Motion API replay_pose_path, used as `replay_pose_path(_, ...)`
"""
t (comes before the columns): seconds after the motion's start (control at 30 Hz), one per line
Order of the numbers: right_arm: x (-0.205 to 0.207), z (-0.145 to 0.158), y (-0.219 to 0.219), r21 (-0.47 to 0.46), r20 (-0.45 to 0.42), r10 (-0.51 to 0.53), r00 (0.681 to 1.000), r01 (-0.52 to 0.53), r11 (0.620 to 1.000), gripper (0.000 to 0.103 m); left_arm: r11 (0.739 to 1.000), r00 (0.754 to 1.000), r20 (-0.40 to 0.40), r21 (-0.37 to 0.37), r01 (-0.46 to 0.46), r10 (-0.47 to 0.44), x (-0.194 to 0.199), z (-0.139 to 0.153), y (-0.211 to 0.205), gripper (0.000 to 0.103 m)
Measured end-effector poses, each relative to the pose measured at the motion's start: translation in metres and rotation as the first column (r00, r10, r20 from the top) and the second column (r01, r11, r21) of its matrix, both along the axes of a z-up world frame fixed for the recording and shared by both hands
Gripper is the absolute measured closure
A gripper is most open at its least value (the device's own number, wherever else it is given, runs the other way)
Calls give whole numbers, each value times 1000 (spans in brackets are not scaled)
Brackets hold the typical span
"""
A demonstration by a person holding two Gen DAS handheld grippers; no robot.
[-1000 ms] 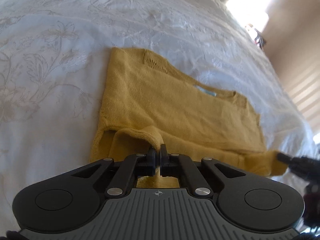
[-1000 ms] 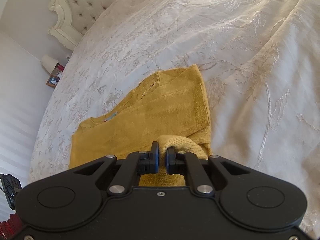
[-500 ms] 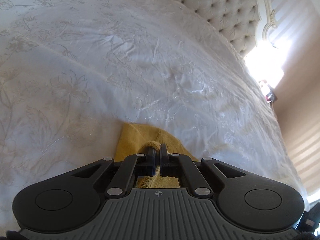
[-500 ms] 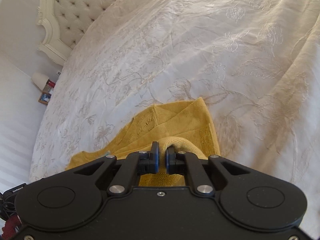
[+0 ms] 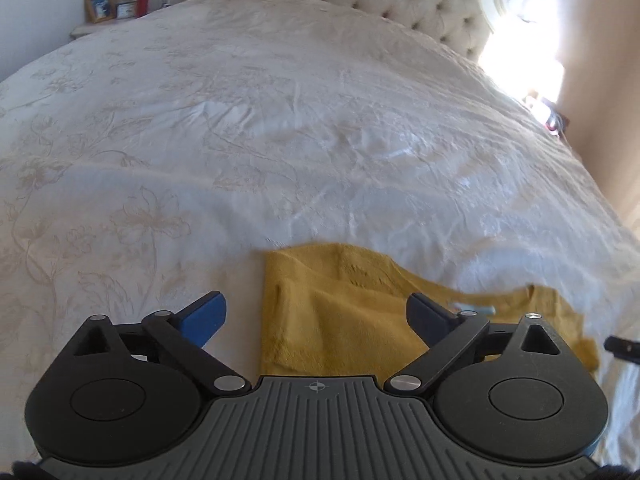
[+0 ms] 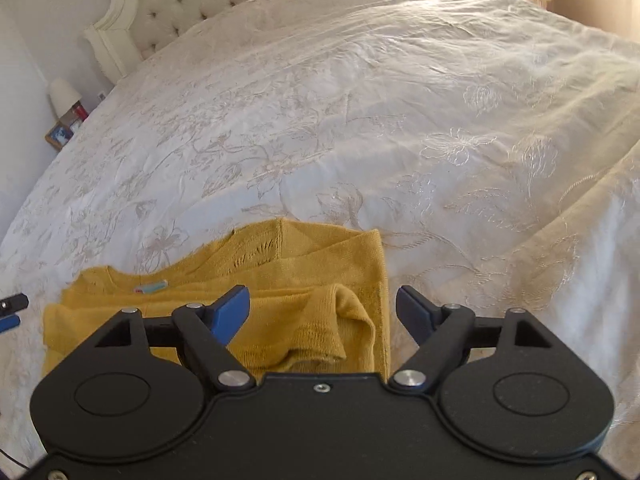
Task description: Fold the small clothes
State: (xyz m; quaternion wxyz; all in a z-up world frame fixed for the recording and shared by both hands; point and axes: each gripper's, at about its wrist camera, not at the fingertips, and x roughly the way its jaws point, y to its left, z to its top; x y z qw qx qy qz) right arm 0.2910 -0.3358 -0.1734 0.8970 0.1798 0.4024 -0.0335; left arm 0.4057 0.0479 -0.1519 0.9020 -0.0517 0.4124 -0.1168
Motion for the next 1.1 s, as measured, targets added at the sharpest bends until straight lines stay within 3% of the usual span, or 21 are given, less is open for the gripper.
replay_pose_path(0.1,-9,-1,28,-48,-10,94,995,-95,994,18,990,992,-46,71,124,-120,-22,-10,-26,5)
replay_pose_path(0.2,-11,-8,56,-72,-30,184,983,-185,980,18,975,976,-101,88,203,-194,-38,-29,-48,5)
replay_pose_path(0.43,7,-29,90,-108,-78,319,945,-326,939,18,967,962,-170,105,233,-213,-26,-57,-65,5)
replay_pose_path(0.7,66,-32,64,-180,-63,269,961,-276,944,17,970,974,-127,132,205,-188,54,-53,-60,5)
replay_pose_path(0.87,93,-18,35,-192,-29,156,987,-159,969,17,977,986,-67,143,158,-150,95,-35,-54,5)
replay_pose_path(1.1,59,5,24,-153,29,124,992,-118,981,17,988,992,-4,96,122,-123,79,-8,-40,5)
